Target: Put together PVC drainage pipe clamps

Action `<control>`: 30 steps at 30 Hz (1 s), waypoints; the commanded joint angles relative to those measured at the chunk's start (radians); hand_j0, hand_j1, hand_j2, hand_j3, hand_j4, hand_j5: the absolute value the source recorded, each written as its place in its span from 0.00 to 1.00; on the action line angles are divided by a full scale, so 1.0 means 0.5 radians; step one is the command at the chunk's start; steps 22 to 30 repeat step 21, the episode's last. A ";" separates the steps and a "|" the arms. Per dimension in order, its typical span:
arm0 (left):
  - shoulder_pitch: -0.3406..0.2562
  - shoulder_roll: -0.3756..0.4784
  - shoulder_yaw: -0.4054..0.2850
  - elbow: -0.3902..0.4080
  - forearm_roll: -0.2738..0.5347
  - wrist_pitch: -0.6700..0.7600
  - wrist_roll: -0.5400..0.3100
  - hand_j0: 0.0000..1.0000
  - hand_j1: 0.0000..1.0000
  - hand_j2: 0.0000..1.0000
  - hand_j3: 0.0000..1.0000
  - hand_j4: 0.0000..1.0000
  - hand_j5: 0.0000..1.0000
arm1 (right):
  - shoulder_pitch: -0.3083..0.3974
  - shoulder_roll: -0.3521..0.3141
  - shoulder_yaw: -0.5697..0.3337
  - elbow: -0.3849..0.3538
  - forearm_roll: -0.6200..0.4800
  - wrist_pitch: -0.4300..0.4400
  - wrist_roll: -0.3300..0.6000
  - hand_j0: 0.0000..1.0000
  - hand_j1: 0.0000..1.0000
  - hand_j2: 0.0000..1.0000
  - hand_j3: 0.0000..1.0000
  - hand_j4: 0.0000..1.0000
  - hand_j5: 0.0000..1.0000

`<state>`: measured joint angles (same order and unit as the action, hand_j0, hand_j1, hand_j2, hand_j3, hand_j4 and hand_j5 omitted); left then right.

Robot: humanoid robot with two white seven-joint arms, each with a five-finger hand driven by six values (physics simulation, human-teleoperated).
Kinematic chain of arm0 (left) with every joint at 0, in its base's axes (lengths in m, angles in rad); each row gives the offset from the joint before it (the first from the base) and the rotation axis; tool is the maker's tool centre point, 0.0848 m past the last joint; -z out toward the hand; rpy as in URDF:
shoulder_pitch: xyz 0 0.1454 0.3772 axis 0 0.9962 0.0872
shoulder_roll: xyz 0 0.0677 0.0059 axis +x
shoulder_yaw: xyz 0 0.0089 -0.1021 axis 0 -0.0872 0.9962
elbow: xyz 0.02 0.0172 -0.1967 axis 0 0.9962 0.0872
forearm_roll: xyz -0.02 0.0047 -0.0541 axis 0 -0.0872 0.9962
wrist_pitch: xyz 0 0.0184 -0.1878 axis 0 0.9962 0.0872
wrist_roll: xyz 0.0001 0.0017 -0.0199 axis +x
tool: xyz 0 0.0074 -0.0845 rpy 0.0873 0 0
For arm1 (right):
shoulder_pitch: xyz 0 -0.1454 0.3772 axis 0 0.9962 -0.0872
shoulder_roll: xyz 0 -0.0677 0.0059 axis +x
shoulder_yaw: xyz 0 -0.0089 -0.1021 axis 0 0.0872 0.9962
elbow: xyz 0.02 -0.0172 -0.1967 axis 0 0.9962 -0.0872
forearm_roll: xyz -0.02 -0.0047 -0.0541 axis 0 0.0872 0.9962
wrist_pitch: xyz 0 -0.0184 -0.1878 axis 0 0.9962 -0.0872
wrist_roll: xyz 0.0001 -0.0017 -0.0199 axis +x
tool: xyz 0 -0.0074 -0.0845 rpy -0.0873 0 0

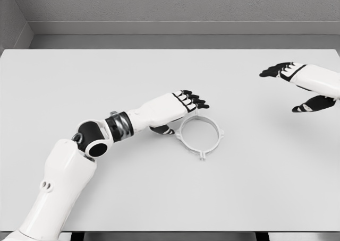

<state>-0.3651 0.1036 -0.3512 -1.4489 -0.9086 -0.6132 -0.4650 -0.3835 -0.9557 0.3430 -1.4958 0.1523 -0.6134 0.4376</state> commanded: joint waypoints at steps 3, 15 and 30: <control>0.003 -0.020 0.003 -0.011 -0.002 0.005 0.000 1.00 1.00 1.00 1.00 1.00 1.00 | 0.003 0.009 0.225 -0.147 0.168 0.005 -0.421 1.00 1.00 1.00 1.00 1.00 1.00; 0.025 0.836 0.604 -0.032 0.860 0.005 0.006 1.00 1.00 1.00 1.00 1.00 1.00 | 0.015 -0.021 0.277 -0.159 0.156 0.104 -0.461 1.00 1.00 1.00 1.00 1.00 1.00; 0.114 0.989 0.776 0.075 0.814 0.005 0.003 1.00 1.00 1.00 1.00 1.00 1.00 | 0.015 -0.028 0.274 -0.150 0.156 0.104 -0.449 1.00 1.00 1.00 1.00 1.00 1.00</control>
